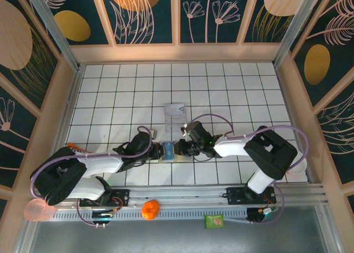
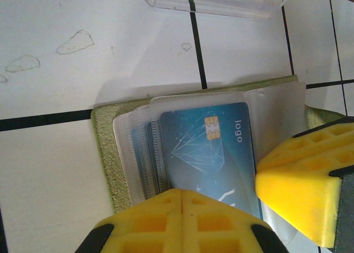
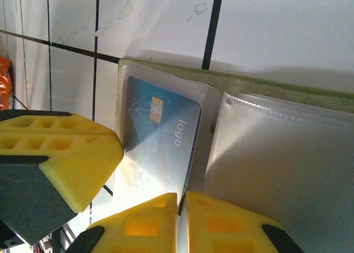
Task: Take the credit cards out of the card holder
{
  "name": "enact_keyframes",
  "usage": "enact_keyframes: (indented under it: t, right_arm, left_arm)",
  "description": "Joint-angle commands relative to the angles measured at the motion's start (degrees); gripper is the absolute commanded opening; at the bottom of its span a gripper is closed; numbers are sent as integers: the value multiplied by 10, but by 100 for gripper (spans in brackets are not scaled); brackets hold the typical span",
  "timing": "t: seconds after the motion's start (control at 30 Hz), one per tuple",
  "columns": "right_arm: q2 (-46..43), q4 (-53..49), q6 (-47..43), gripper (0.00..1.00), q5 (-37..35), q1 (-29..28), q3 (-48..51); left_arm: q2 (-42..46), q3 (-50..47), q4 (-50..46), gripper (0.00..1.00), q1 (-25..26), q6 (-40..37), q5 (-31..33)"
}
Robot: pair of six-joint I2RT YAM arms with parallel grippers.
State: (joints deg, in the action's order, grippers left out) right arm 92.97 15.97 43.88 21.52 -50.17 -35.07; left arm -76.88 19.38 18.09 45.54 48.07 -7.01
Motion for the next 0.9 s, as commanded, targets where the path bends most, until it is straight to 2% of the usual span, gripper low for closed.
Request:
enact_keyframes:
  t: [0.0,0.07,0.2,0.8,0.87]
  right_arm:
    - [17,9,5,14,10,4,4]
    - [17,12,4,12,12,5,4]
    - [10,9,9,0,4,5,9]
    - [-65,-69,11,0,-80,10,37]
    - [-72,-59,-5,12,-64,9,35]
  left_arm:
    - [-10,-9,-7,0,3,4,-4]
    - [-8,-9,-9,0,3,3,-4]
    - [-7,-9,-10,0,3,3,-3]
    - [5,-14,-17,0,1,7,15]
    - [9,-14,-18,0,2,6,16]
